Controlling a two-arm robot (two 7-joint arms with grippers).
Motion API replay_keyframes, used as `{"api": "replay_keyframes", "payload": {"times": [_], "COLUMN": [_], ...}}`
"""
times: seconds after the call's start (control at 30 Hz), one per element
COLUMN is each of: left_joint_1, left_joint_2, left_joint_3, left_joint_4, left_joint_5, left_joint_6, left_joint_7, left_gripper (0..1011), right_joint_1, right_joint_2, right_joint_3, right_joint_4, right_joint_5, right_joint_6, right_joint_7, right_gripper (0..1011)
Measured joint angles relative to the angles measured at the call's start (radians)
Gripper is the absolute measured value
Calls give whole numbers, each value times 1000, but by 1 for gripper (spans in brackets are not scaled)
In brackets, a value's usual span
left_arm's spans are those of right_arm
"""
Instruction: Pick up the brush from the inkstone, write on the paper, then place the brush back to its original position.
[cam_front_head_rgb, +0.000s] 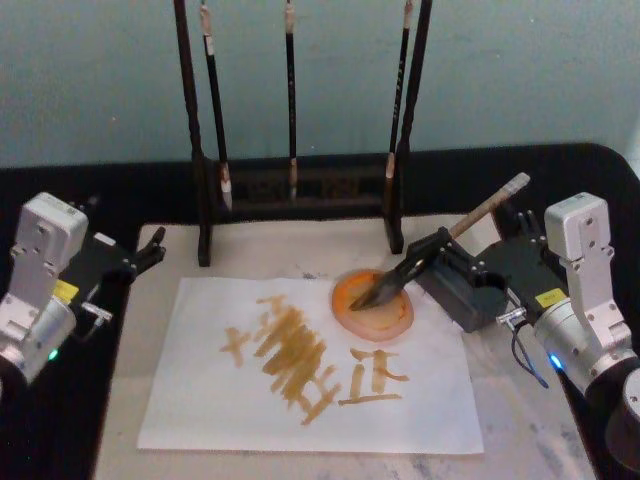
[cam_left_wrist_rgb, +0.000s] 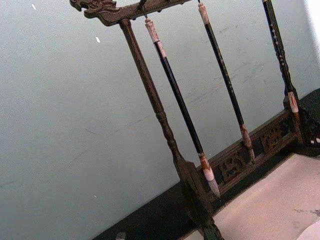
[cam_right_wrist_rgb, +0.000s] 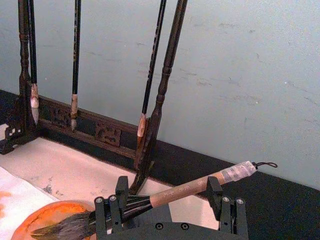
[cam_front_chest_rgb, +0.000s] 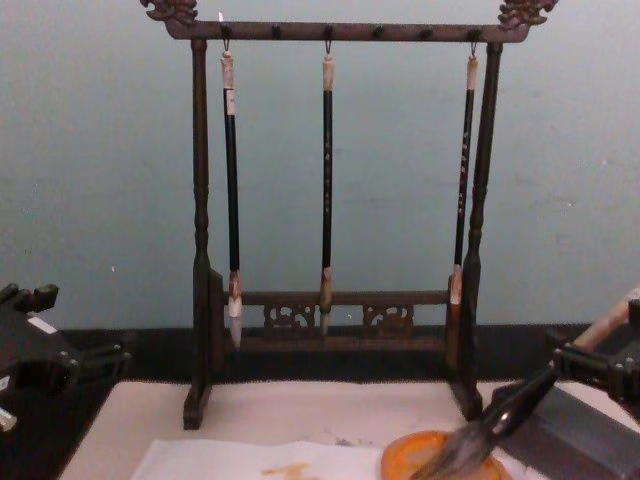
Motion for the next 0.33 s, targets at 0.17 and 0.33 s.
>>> {"api": "replay_keyframes", "payload": {"times": [0.17,0.33], "left_joint_1": [0,0], "left_joint_2": [0,0], "left_joint_3": [0,0], "left_joint_4": [0,0], "left_joint_5": [0,0], "left_joint_6": [0,0], "left_joint_7": [0,0], "left_gripper": [1010,1010], "right_joint_1": [0,0], "right_joint_2": [0,0], "right_joint_3": [0,0], "right_joint_4": [0,0], "right_joint_5": [0,0], "right_joint_6": [0,0], "right_joint_7": [0,0], "right_gripper": [1000,1000]}}
